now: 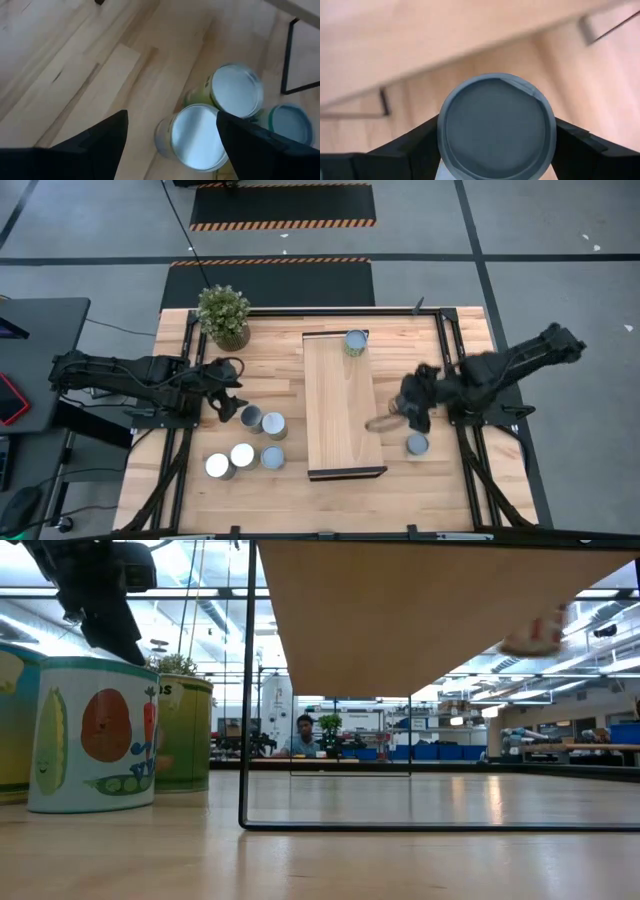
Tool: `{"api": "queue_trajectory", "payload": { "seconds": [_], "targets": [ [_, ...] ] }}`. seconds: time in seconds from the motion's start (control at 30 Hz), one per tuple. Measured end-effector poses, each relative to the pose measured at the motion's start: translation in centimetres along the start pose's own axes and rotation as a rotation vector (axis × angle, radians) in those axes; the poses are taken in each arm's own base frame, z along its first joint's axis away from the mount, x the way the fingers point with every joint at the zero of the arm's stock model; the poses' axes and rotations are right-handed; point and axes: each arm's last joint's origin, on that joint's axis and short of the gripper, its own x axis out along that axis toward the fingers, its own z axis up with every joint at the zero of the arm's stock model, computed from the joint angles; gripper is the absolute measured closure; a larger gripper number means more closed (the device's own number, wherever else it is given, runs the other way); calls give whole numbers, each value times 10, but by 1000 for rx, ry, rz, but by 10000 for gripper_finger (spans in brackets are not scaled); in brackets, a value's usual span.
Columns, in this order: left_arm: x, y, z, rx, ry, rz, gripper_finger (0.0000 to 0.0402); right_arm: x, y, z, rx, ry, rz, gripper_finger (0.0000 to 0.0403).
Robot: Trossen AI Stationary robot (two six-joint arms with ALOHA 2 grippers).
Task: Pick and place cans onto a shelf
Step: Put the canned tomatoes on the shelf
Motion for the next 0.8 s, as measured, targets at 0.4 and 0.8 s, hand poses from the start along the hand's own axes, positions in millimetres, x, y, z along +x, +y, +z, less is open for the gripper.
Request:
{"api": "queue_trajectory", "payload": {
  "seconds": [0.4,0.8],
  "targets": [
    [0,-1,1,-54,-11,-7,92,0,-22,111,-222,-88,-22,96],
    [0,-1,1,-74,-10,-7,92,49,-17,197,-372,-96,-43,95]
  ]
}}
